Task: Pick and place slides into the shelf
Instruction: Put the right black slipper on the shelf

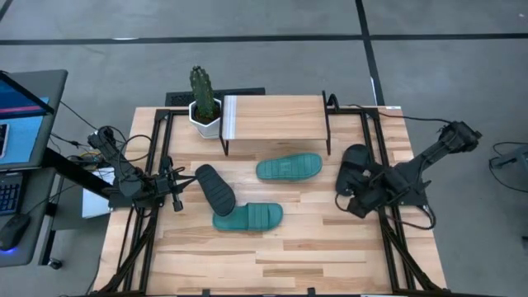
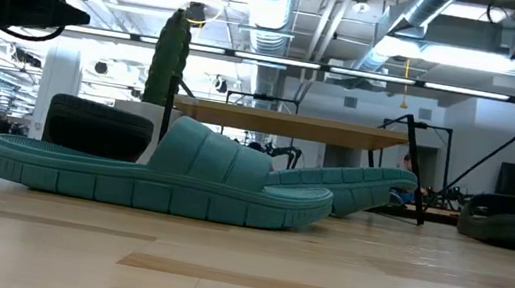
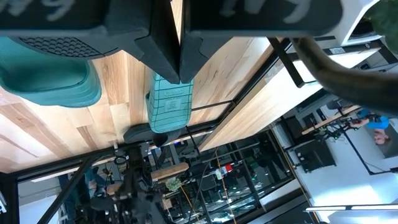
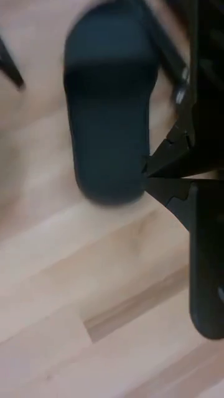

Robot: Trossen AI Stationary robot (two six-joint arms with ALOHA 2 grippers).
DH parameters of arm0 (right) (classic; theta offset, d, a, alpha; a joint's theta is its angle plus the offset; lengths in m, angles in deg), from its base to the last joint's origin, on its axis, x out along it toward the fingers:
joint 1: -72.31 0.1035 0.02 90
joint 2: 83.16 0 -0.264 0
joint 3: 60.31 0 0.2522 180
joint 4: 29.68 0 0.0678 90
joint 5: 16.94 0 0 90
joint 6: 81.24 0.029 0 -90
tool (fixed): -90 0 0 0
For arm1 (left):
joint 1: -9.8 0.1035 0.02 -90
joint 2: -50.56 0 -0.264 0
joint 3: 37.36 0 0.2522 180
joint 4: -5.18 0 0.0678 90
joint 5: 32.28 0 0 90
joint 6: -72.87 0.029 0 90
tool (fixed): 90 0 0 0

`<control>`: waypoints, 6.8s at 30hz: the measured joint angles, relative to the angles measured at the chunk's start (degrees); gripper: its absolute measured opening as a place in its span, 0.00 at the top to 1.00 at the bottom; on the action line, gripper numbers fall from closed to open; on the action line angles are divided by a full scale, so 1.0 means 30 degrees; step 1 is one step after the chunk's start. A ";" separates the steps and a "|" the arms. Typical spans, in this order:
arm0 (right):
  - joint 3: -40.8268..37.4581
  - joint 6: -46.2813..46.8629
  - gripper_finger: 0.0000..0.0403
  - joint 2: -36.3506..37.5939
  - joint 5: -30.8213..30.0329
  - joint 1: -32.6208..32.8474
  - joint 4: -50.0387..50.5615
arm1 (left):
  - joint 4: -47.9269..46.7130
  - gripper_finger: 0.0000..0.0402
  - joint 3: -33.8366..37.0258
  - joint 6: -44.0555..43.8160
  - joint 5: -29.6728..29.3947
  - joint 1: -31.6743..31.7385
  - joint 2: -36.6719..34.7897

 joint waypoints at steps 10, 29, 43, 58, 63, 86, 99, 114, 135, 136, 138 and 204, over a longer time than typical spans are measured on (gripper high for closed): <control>-0.2760 -0.0935 1.00 -0.0429 0.0454 -0.0015 -0.4987 | 0.0005 1.00 -0.0004 0.0079 0.0003 0.0001 0.0001; -0.2760 -0.1546 0.75 -0.1902 0.2476 -0.2414 -0.5866 | 0.0000 1.00 0.0000 -0.0071 0.0000 0.0000 -0.0001; -0.2760 -0.3827 0.36 -0.2334 0.2447 -0.4377 -0.5335 | 0.0004 1.00 0.0000 -0.0020 0.0002 0.0005 0.0000; -0.3445 -0.6113 0.36 -0.8604 0.2501 -0.6054 -0.7267 | -0.0001 1.00 0.0000 -0.0023 0.0000 -0.0001 0.0006; -0.3452 -0.6135 0.38 -0.8619 0.2001 -0.6040 -0.7419 | 0.0006 1.00 0.0000 0.0080 0.0000 0.0004 -0.0001; -0.3319 0.0994 0.93 -0.7689 0.1969 -0.3293 -0.5686 | 0.0003 1.00 -0.0004 0.0078 0.0000 0.0003 -0.0001; 0.1560 0.2363 0.96 -0.7405 0.2224 -0.1341 0.1639 | 0.0005 1.00 0.0000 0.0045 0.0000 0.0000 0.0006; 0.7351 0.1451 0.96 -0.7345 -0.0416 -0.0583 0.5741 | 0.0006 1.00 0.0000 0.0040 0.0000 0.0006 -0.0001; 1.0896 -0.4590 0.97 -0.7490 -0.3436 -0.4289 0.5761 | 0.0000 1.00 0.0000 -0.0071 0.0006 0.0000 -0.0001; 1.0994 -0.5015 0.97 -0.7490 -0.3638 -0.4621 0.5766 | 0.0006 1.00 0.0000 -0.0029 0.0002 -0.0001 0.0001; 1.1234 -0.5841 0.97 -0.7490 -0.4167 -0.5328 0.5780 | 0.0005 1.00 0.0000 0.0075 0.0003 -0.0001 0.0006; 2.1567 -2.2538 0.98 -1.6247 -0.3604 -1.3175 0.3381 | 0.0006 1.00 0.0000 -0.0071 0.0007 0.0005 -0.0001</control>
